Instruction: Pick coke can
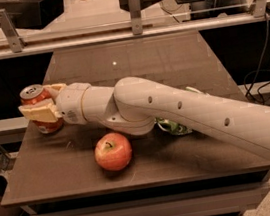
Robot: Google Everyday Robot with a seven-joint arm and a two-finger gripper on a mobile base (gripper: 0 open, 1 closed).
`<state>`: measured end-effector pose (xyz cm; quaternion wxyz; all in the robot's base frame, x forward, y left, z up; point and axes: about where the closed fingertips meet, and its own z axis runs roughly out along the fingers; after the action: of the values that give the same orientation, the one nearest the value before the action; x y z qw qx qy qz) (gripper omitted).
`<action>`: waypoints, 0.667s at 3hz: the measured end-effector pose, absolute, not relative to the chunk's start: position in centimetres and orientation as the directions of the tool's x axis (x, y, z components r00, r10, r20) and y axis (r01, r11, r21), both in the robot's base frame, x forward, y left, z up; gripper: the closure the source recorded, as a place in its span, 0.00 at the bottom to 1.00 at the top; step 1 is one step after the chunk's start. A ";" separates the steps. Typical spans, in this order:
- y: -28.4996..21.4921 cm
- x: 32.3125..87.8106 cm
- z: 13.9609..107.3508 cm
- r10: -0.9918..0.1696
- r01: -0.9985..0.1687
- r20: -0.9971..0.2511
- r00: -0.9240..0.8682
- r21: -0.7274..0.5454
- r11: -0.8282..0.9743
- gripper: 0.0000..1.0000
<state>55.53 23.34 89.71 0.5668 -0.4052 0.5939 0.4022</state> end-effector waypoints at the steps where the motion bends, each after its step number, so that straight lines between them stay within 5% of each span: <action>1: 23.5 55.4 89.8 -0.025 -0.938 -0.999 -0.028 0.018 0.345 1.00; 2: 23.5 55.4 89.8 -0.025 -0.938 -0.999 -0.028 0.018 0.345 1.00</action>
Offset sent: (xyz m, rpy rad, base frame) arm -0.0009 0.0013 0.0005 0.0001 -0.0007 0.0024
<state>55.42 23.50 89.77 0.5666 -0.4062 0.5930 0.4029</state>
